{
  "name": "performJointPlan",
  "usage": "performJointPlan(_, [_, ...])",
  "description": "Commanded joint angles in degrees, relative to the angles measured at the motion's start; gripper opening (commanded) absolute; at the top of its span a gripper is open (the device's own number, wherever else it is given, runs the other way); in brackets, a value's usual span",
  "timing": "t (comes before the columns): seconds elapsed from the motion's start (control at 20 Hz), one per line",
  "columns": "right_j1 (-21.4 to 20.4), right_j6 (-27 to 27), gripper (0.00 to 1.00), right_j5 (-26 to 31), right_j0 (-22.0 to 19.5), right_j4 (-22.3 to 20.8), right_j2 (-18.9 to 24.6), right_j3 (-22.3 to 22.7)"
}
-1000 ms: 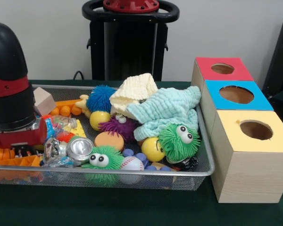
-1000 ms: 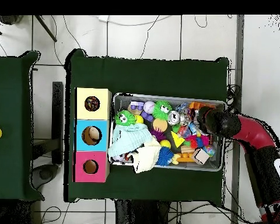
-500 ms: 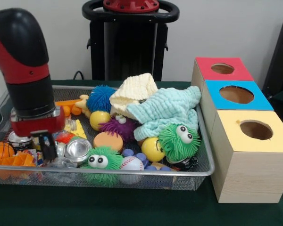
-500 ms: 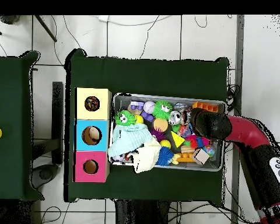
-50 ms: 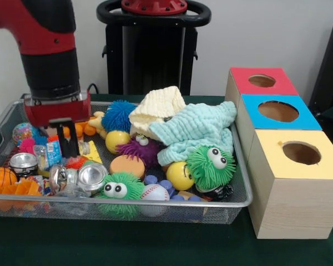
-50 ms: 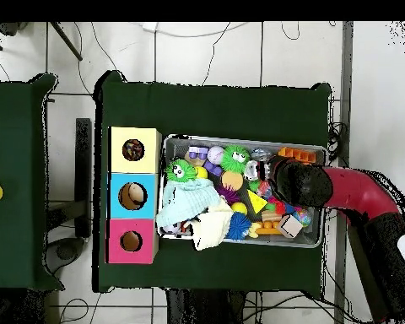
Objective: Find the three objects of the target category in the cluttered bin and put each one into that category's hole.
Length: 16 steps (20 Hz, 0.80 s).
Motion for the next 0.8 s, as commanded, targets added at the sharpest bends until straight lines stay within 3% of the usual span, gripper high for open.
performJointPlan(0.05, [-5.85, 6.27, 0.0, 4.96, 1.14, 3.44, -4.0, 5.36])
performJointPlan(0.3, [-4.69, 5.03, 0.0, 3.53, 1.8, 3.49, -5.02, 4.57])
performJointPlan(0.35, [-4.42, 5.28, 1.0, 1.79, 0.95, 4.63, -4.53, 5.46])
performJointPlan(0.8, [-0.5, 4.35, 1.0, -2.31, -0.32, 3.19, -4.25, 4.96])
